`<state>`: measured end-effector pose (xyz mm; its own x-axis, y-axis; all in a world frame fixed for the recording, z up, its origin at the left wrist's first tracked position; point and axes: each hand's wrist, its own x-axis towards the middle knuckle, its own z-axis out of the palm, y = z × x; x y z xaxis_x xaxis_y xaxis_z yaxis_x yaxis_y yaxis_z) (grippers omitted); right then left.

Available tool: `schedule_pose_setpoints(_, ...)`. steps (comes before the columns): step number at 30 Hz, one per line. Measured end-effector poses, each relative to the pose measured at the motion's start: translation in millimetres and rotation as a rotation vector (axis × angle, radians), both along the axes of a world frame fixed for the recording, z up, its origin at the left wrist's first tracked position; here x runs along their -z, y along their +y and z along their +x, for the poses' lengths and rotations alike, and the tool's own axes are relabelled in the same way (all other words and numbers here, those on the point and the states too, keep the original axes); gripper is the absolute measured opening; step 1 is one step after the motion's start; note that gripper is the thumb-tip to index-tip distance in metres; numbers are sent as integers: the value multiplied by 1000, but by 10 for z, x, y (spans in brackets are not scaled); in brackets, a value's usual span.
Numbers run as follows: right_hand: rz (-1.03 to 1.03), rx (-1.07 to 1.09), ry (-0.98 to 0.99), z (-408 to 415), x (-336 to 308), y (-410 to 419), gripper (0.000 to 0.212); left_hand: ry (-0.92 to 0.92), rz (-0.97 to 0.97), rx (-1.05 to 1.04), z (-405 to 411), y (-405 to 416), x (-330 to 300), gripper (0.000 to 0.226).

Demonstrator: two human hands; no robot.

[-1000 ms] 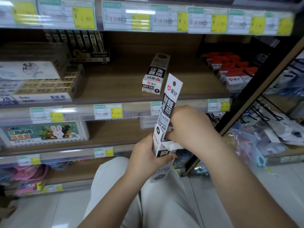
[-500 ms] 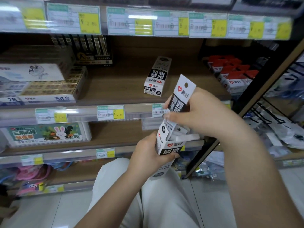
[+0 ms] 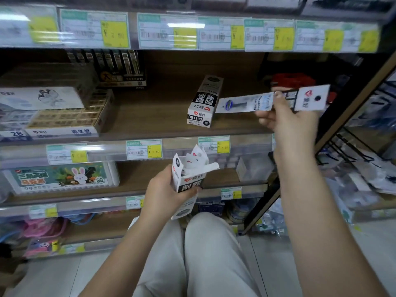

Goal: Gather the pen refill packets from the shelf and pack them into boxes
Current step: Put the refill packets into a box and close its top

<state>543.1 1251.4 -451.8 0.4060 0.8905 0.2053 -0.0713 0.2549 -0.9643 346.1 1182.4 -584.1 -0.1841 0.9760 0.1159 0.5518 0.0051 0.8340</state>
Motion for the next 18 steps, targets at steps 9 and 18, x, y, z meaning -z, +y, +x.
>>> schedule_pose_setpoints(9,-233,-14,714,-38,385,389,27,-118,34,36,60,-71,-101,53)
schedule_pose_setpoints(18,-363,18,-297,43,399,443,40,-107,64,64,93,-58,-167,51)
